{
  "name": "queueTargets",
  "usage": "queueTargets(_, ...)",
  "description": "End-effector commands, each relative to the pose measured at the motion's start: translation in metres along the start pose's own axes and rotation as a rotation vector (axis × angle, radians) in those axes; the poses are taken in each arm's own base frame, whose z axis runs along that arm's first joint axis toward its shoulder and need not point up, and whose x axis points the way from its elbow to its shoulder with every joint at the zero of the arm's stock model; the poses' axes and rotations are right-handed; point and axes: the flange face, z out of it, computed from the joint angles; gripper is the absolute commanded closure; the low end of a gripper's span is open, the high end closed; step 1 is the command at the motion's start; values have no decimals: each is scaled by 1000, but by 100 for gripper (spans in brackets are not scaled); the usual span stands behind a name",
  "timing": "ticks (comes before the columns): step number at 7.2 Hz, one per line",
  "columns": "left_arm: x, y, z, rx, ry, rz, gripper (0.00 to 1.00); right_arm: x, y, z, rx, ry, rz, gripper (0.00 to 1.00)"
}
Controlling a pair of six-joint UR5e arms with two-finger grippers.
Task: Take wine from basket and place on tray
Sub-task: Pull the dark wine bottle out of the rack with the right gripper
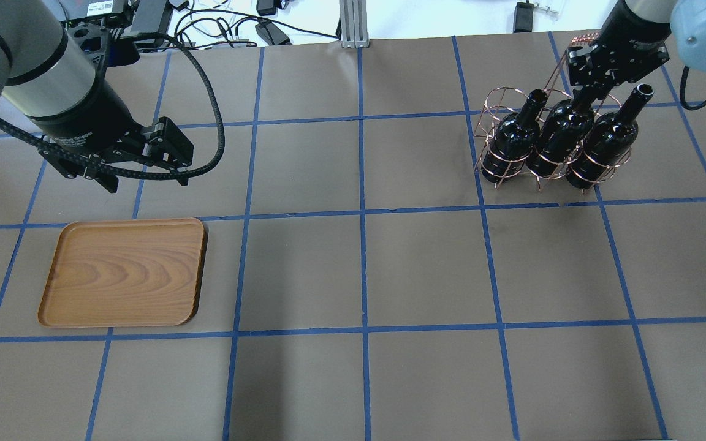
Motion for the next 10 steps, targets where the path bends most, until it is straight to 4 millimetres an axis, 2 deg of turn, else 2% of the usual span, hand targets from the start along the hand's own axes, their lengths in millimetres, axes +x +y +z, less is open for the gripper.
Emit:
queueTargets(1,0,0,0,3,-1,-2,0,-6,22,-94,7,37,-20,82)
queueTargets(2,0,0,1,1,-1,1,0,-9,50,-128,15,61,-24,82)
queueTargets(3,0,0,1,1,1,-2,0,-23,78,-151,-2,47,-23,82)
queueTargets(4,0,0,0,3,-1,5,0,-59,93,-154,-26,26,4,83)
queueTargets(5,0,-1,0,7,1,5,0,-114,104,-155,-24,-3,33,85)
queueTargets(6,0,-1,0,7,1,6,0,-181,124,-144,-57,-46,80,87)
queueTargets(7,-1,-1,-1,10,1,8,0,-244,157,-122,-96,-45,79,91)
queueTargets(8,-3,-2,-1,10,1,3,0,-293,175,-101,-29,-78,106,92)
queueTargets(10,-30,-10,-7,22,3,-58,0,-373,183,-44,-2,-109,142,92)
